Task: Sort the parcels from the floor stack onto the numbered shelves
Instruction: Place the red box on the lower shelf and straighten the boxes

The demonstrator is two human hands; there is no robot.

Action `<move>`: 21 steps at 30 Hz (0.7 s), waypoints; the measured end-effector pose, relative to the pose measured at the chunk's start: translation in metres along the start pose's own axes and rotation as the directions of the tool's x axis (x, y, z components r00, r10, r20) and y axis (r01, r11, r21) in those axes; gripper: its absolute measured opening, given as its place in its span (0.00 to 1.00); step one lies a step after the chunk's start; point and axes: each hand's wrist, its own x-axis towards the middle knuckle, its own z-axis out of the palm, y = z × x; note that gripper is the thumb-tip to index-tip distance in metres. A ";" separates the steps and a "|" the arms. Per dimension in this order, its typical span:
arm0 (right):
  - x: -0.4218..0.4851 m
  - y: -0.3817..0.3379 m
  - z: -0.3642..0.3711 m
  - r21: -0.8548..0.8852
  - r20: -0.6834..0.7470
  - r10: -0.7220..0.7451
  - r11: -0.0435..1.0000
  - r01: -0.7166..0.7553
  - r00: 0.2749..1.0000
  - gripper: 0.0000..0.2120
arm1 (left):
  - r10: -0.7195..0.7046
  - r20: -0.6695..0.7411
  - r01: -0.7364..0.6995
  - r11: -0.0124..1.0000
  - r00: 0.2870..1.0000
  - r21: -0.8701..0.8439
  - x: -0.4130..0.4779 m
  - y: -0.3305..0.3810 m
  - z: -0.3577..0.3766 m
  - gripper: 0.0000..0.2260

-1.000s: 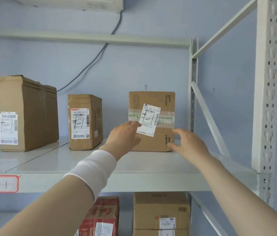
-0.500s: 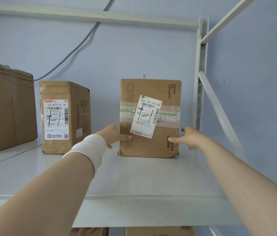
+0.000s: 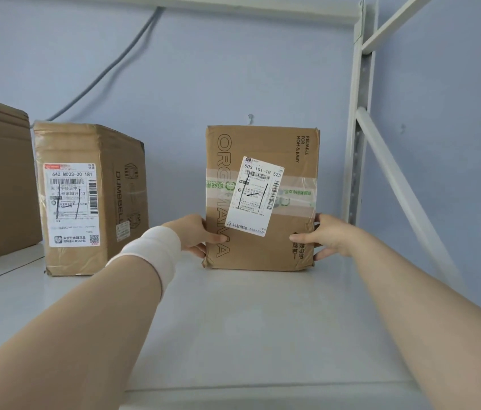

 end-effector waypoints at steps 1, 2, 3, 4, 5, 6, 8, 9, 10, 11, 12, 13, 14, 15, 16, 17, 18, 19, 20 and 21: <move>0.003 0.000 0.000 0.006 0.001 0.001 1.000 -0.001 1.000 0.26 | 0.000 0.007 0.000 1.000 1.000 0.006 0.002 0.000 -0.001 0.20; 0.005 0.001 0.000 0.007 -0.001 0.004 1.000 -0.004 1.000 0.26 | 0.004 0.016 -0.004 1.000 1.000 0.007 0.005 0.000 -0.001 0.19; 0.007 0.002 0.000 0.007 -0.004 0.007 1.000 -0.007 1.000 0.27 | 0.005 0.024 -0.005 1.000 1.000 0.009 0.007 0.000 -0.001 0.17; 0.009 0.003 0.000 0.006 -0.006 0.008 1.000 -0.008 1.000 0.27 | 0.006 0.027 -0.006 1.000 1.000 0.014 0.010 -0.001 0.000 0.15; 0.010 0.004 0.000 0.007 -0.008 0.006 1.000 -0.006 1.000 0.28 | 0.005 0.026 -0.006 1.000 1.000 0.025 0.012 -0.002 0.000 0.14; 0.011 0.005 0.001 0.007 -0.011 0.001 1.000 -0.001 1.000 0.27 | 0.006 0.020 -0.007 0.999 1.000 0.035 0.015 -0.002 0.000 0.13; 0.013 0.006 0.001 0.010 -0.015 -0.007 1.000 0.007 1.000 0.27 | 0.008 0.017 -0.009 0.999 1.000 0.053 0.017 -0.003 0.000 0.14; 0.013 0.006 0.001 0.010 -0.014 -0.008 1.000 0.009 1.000 0.27 | 0.010 0.018 -0.011 0.998 1.000 0.056 0.017 -0.002 0.000 0.14; 0.013 0.006 0.001 0.009 -0.013 -0.010 1.000 0.010 1.000 0.27 | 0.011 0.016 -0.011 0.998 1.000 0.057 0.017 -0.002 0.001 0.14; 0.012 0.005 0.001 0.007 -0.012 -0.009 1.000 0.009 1.000 0.27 | 0.009 0.014 -0.010 0.998 1.000 0.059 0.016 -0.002 0.001 0.14; 0.011 0.005 0.000 0.004 -0.010 -0.009 1.000 0.009 1.000 0.27 | 0.008 0.013 -0.008 0.998 1.000 0.064 0.015 -0.002 0.001 0.14; 0.010 0.004 0.000 0.001 -0.009 -0.008 1.000 0.008 1.000 0.27 | 0.006 0.015 -0.007 0.997 1.000 0.071 0.014 -0.001 0.001 0.14; 0.009 0.004 -0.001 -0.002 -0.006 -0.009 1.000 0.009 1.000 0.27 | 0.005 0.017 -0.006 0.997 1.000 0.080 0.013 -0.001 0.000 0.14; 0.008 0.004 -0.003 -0.006 0.000 -0.008 1.000 0.008 1.000 0.26 | 0.003 0.023 -0.005 0.996 1.000 0.087 0.012 -0.001 0.000 0.14; 0.007 0.004 -0.004 -0.011 0.006 -0.009 1.000 0.009 1.000 0.26 | 0.000 0.028 -0.003 0.996 1.000 0.093 0.010 0.000 -0.001 0.15; 0.004 0.004 -0.006 -0.014 0.012 -0.009 1.000 0.009 1.000 0.25 | -0.004 0.034 0.000 0.995 0.999 0.101 0.008 0.000 -0.001 0.17; 0.003 0.004 -0.007 -0.013 0.018 -0.010 1.000 0.010 1.000 0.25 | -0.007 0.038 0.003 0.994 0.999 0.108 0.007 0.001 -0.001 0.18; 0.001 0.004 -0.008 -0.010 0.021 -0.008 1.000 0.008 1.000 0.25 | -0.008 0.038 0.004 0.994 0.999 0.112 0.005 0.001 -0.001 0.18; 0.000 0.004 -0.008 -0.003 0.023 -0.008 1.000 0.008 1.000 0.25 | -0.011 0.033 0.008 0.993 0.999 0.114 0.003 0.002 0.000 0.18; -0.002 0.005 -0.008 0.005 0.020 -0.005 1.000 0.005 1.000 0.25 | -0.013 0.026 0.010 0.993 1.000 0.114 0.001 0.003 0.001 0.17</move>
